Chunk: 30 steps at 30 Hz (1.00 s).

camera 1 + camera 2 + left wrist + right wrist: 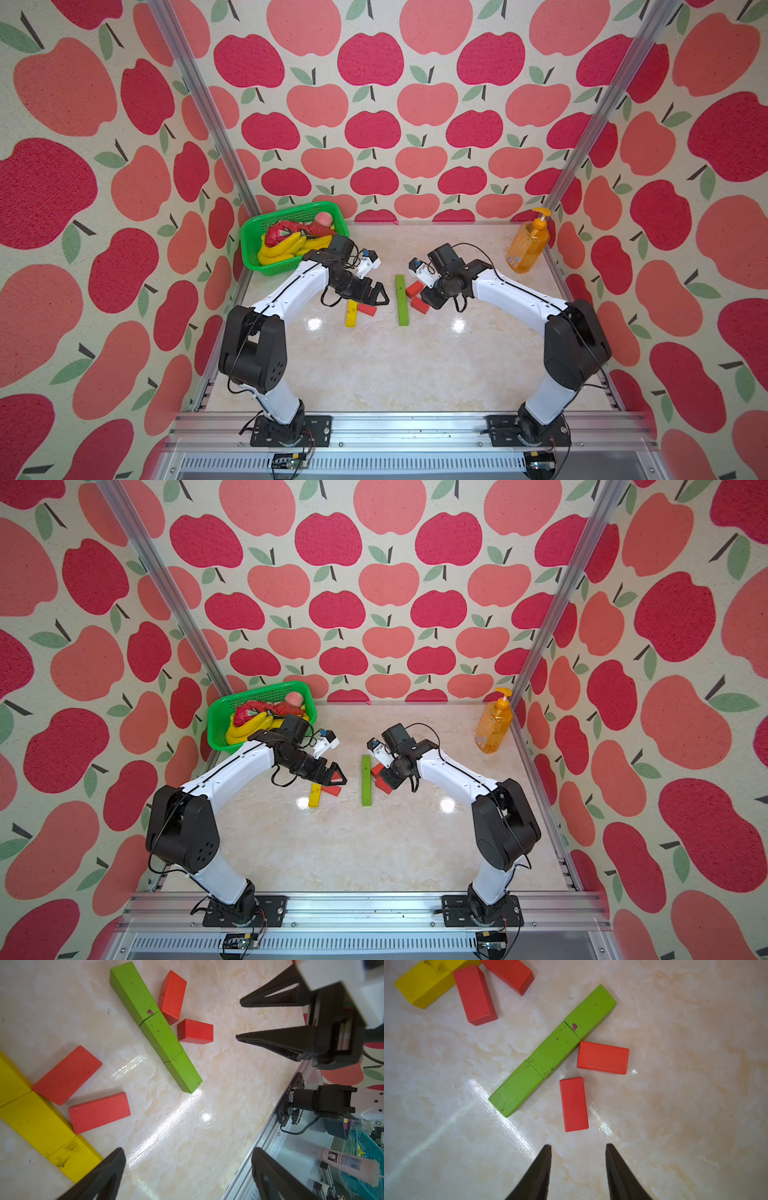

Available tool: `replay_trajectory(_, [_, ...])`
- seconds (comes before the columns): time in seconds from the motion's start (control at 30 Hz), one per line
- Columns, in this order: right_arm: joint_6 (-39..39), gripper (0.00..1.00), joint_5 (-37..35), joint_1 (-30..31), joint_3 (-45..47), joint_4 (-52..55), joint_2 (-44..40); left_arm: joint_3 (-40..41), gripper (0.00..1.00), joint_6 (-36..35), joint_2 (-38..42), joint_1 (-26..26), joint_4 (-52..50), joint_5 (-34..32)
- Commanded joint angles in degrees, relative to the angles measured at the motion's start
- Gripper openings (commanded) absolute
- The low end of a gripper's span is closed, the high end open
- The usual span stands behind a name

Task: Assemble the letter k with building blocks
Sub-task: Assemble the building block at the center of the board.

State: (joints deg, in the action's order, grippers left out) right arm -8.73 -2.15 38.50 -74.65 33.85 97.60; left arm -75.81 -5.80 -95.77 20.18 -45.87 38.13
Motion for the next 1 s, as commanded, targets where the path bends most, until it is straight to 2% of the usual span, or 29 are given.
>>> replay_trajectory(0.0, [20.7, 0.44, -9.2, -0.9, 0.6, 2.0, 0.2, -1.7, 0.99, -1.3, -1.1, 0.3, -1.2, 1.8])
replay_trajectory(0.07, [30.9, 0.44, -11.5, -0.9, 0.3, 5.0, 1.0, -1.8, 0.99, -0.9, -1.2, 0.3, -0.9, 1.9])
replay_trajectory(0.13, [37.9, 0.42, -10.6, -0.8, 2.6, 3.9, 0.6, -1.7, 0.98, -0.5, -1.1, 0.3, -0.4, 1.6])
replay_trajectory(0.27, [45.8, 0.42, -6.9, -1.2, 6.9, -0.9, 0.2, -1.2, 0.99, 0.8, -0.9, 0.3, 0.8, -1.0])
replay_trajectory(0.53, [50.9, 0.43, -2.9, -0.9, 6.8, -2.5, 3.1, -1.9, 1.0, 0.9, -2.5, 0.3, -0.7, -5.0])
replay_trajectory(0.97, [51.8, 0.44, -3.7, -0.9, 5.3, -1.4, 7.5, -2.3, 1.0, 0.8, -2.8, -0.1, -1.4, -6.7])
